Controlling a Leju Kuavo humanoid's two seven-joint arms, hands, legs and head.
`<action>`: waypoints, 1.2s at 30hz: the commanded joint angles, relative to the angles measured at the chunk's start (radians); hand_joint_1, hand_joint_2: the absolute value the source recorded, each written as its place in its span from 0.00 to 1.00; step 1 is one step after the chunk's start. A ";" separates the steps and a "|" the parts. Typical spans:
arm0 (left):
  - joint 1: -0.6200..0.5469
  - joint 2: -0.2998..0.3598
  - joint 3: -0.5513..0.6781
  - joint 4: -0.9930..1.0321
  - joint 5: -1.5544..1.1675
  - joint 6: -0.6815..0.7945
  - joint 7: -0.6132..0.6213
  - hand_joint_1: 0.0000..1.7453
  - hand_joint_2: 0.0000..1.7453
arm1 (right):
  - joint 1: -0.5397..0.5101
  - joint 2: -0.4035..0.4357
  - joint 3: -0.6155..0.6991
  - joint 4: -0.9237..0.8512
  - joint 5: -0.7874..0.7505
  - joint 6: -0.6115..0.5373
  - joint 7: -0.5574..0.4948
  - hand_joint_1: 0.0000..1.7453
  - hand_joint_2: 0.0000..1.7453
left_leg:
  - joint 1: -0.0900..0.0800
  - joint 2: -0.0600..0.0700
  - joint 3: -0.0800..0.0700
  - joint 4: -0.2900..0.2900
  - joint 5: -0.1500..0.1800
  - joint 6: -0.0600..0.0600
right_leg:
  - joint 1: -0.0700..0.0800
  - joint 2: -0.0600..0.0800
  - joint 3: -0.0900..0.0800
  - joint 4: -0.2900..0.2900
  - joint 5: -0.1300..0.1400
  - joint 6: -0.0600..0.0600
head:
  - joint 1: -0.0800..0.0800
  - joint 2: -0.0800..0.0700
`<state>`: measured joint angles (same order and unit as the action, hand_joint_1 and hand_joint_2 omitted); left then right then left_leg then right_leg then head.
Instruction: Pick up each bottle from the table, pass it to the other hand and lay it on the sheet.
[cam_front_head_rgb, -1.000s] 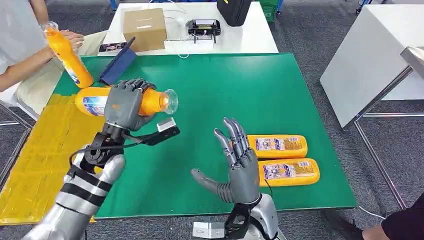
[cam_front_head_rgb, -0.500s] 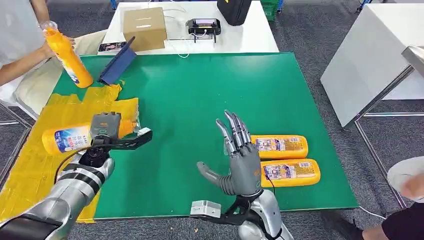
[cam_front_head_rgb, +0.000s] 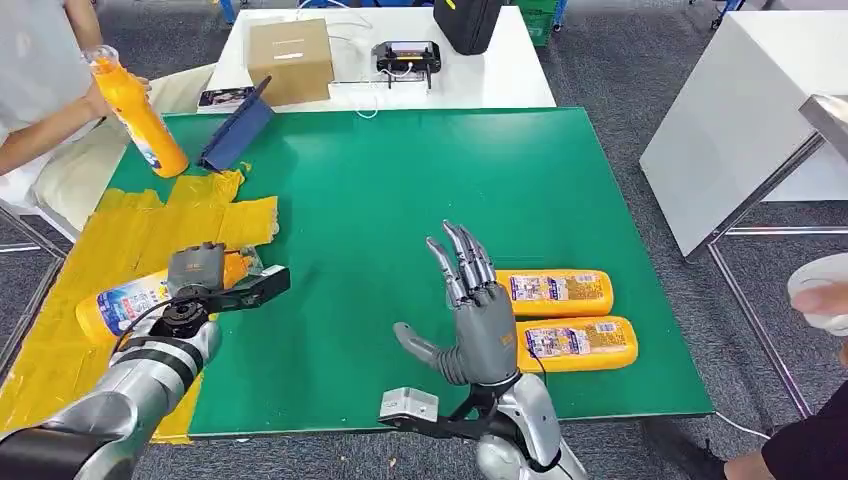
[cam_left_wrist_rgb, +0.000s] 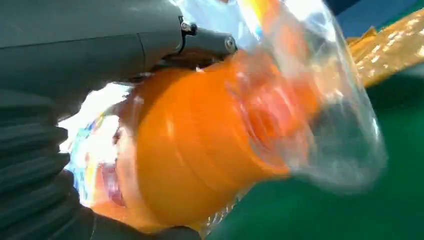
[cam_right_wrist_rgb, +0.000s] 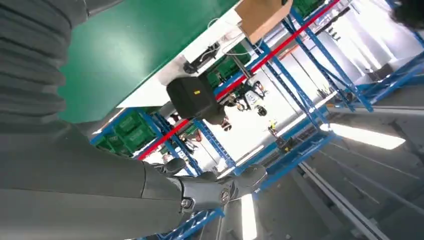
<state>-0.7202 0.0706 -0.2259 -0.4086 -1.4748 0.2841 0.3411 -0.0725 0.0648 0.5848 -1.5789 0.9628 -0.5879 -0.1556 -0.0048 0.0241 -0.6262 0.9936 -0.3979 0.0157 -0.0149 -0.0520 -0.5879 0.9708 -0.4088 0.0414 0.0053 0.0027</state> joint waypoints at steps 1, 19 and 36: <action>0.024 -0.036 0.080 0.045 0.026 0.065 -0.055 0.00 1.00 | -0.024 -0.026 -0.011 0.066 -0.004 0.009 0.009 0.00 1.00 | 0.001 0.000 0.004 -0.001 -0.001 -0.001 | 0.000 0.004 0.004 -0.002 0.000 -0.001 | 0.000 0.000; 0.264 -0.127 0.243 -0.429 0.609 0.396 -0.686 0.00 1.00 | 0.012 -0.073 -0.045 0.096 0.041 0.042 0.043 0.00 1.00 | 0.000 -0.001 0.003 -0.001 0.000 -0.001 | -0.001 0.002 0.003 -0.001 0.000 -0.001 | 0.000 0.000; 0.387 -0.126 0.198 -0.723 0.773 0.328 -0.697 0.00 1.00 | 0.021 -0.100 -0.069 0.087 0.099 0.093 0.094 0.00 1.00 | 0.001 0.000 -0.001 0.000 -0.003 0.000 | 0.000 0.003 -0.001 -0.001 -0.001 -0.001 | 0.000 0.000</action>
<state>-0.3262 -0.0393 -0.0545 -1.1117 -0.7053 0.6195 -0.3620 -0.0339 -0.0176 0.5303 -1.5381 1.0632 -0.5020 -0.0652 -0.0052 0.0248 -0.6299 0.9938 -0.3991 0.0164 -0.0153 -0.0521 -0.5920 0.9705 -0.4090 0.0418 0.0053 0.0027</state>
